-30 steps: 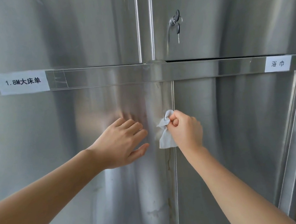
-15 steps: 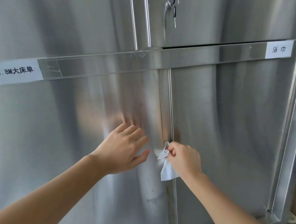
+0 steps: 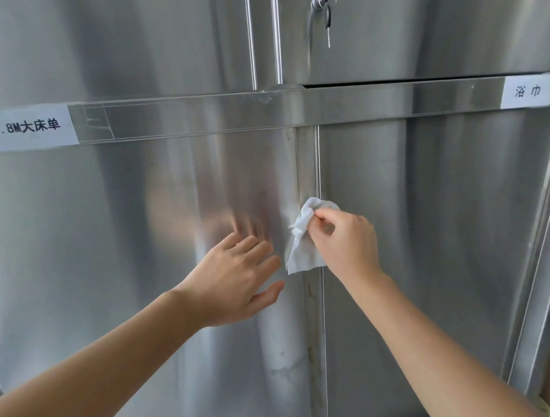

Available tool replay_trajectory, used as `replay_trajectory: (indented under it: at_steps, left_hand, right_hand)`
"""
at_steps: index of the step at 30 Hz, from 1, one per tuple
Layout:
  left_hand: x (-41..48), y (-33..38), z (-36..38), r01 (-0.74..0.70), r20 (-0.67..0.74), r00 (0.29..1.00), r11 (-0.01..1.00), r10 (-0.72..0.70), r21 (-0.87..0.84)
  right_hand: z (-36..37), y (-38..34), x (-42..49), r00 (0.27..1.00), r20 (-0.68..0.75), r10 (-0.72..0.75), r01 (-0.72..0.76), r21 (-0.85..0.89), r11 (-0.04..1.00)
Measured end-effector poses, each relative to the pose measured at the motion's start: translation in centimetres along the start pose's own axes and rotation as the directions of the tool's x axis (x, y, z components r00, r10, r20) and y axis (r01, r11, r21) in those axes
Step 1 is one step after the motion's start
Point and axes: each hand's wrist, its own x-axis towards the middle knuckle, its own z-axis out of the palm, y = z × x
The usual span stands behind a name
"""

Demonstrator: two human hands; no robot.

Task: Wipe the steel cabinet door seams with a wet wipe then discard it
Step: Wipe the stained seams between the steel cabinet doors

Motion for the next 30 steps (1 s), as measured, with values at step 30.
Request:
replay_trajectory:
  at_steps: [30]
  left_hand:
    - [-4.1, 3.0, 3.7, 0.022, 0.074, 0.997, 0.993, -0.014, -0.112]
  right_hand:
    - [5.7, 6.5, -13.1, 0.945, 0.293, 0.143, -0.162, 0.041, 0.986]
